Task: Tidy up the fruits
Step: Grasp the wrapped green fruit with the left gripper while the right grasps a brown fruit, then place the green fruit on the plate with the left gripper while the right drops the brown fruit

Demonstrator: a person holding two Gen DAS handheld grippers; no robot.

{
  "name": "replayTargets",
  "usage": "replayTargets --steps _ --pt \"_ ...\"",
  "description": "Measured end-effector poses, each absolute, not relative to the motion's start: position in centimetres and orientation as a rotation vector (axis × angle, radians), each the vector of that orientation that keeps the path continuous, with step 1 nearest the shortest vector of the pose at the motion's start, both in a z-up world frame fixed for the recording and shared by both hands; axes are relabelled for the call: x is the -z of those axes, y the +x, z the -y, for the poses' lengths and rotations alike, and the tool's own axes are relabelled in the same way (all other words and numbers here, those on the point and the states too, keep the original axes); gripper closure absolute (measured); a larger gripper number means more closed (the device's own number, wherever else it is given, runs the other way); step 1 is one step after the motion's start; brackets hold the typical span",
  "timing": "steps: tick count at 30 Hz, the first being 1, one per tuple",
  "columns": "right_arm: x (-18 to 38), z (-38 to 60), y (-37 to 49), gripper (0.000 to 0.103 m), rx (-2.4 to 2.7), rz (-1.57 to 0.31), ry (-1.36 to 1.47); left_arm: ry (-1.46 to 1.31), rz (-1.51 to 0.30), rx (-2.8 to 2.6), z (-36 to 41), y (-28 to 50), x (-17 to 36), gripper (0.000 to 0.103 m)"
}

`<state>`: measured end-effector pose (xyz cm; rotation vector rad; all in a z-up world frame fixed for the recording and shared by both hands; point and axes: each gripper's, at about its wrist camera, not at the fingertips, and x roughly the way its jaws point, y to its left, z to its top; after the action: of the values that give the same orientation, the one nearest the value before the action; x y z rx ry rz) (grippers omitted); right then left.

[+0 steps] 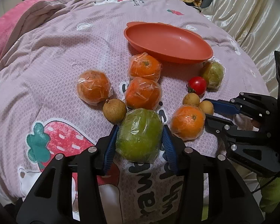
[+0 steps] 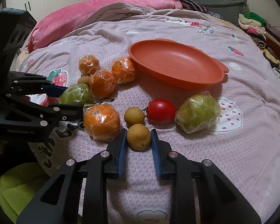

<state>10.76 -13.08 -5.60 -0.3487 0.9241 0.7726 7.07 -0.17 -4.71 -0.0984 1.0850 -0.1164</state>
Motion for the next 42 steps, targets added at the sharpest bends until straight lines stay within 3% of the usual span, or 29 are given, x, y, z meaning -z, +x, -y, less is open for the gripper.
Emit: replayTargets --steps 12,22,42 --pt "2.2 15.5 11.1 0.079 -0.803 -0.875 -0.240 -0.141 -1.030 0.165 -0.4 6.5 1.0 0.065" --pt "-0.7 15.9 13.9 0.079 -0.789 -0.815 -0.206 -0.141 -0.987 0.173 -0.9 11.0 -2.1 0.065" --pt "0.4 14.4 19.2 0.079 -0.781 -0.858 -0.258 -0.122 -1.094 0.229 0.9 20.5 0.4 0.065"
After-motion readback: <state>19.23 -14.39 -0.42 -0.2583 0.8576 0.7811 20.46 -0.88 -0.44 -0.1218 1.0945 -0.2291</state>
